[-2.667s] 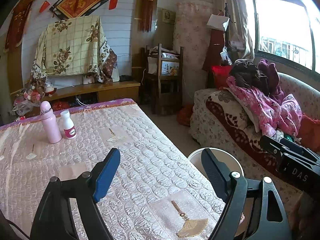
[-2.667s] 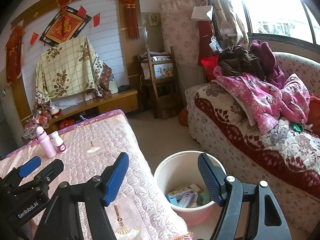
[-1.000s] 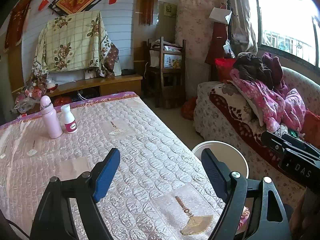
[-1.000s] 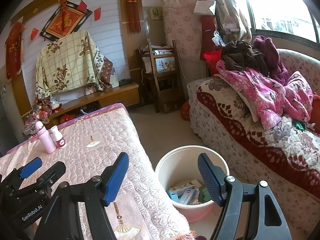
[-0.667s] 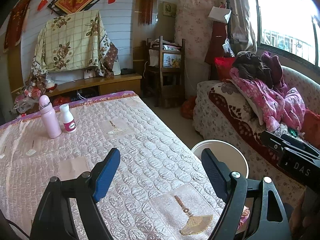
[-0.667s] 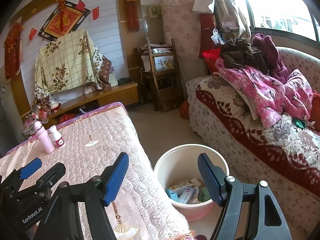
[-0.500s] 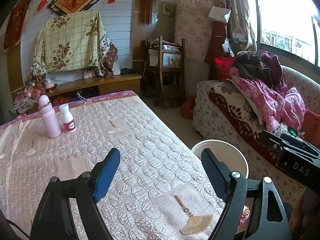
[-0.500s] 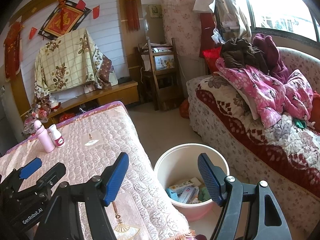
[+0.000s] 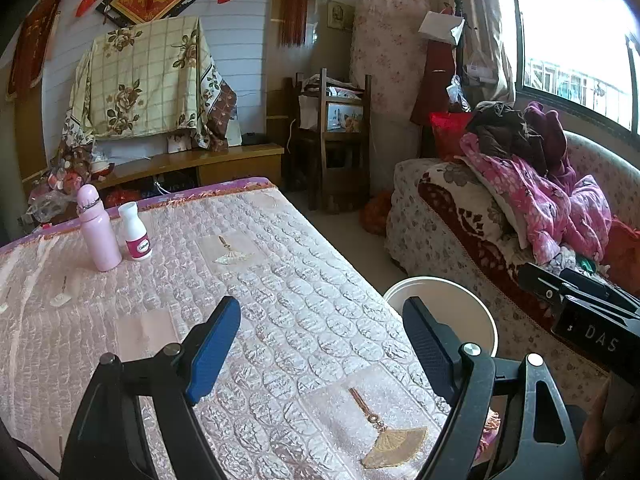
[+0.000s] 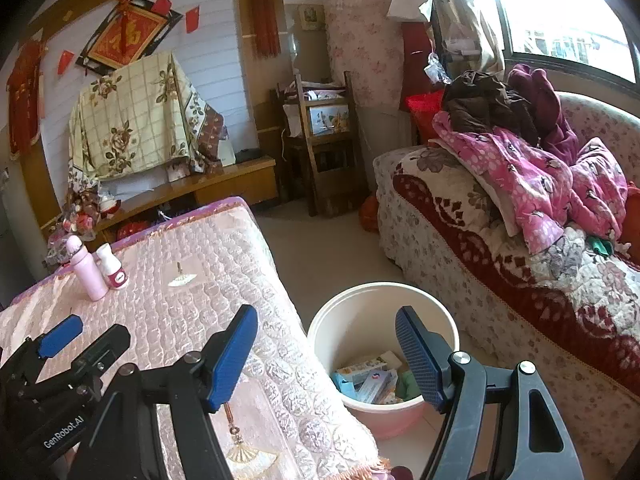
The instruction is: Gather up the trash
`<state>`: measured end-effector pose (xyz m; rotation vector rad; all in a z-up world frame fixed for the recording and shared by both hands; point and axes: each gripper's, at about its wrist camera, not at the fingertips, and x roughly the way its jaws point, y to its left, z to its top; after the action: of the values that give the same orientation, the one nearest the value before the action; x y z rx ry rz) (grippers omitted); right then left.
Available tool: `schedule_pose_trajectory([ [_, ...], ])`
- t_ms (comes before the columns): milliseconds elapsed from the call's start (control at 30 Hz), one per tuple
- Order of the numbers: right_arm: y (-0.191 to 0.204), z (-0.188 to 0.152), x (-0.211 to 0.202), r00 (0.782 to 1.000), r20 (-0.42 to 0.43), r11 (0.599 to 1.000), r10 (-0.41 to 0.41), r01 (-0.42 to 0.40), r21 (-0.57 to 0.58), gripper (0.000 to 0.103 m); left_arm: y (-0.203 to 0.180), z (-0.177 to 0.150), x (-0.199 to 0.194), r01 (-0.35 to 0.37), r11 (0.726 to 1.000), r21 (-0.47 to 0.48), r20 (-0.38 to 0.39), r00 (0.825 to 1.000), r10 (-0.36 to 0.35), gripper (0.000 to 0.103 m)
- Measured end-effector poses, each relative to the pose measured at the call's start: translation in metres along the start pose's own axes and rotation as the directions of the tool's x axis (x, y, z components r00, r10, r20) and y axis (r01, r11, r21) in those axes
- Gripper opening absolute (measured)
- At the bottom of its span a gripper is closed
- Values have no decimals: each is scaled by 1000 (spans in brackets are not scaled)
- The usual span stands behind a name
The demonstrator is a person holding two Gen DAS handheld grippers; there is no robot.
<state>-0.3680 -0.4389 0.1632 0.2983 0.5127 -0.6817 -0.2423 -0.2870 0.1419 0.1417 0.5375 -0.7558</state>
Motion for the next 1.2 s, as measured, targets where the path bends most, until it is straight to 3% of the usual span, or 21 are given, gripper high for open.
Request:
schedule_pose_trajectory([
  [1200, -16, 10, 2, 1000, -11, 1000, -21, 21, 14, 75, -20, 1, 3, 17, 999, 41, -13, 1000, -17, 84],
])
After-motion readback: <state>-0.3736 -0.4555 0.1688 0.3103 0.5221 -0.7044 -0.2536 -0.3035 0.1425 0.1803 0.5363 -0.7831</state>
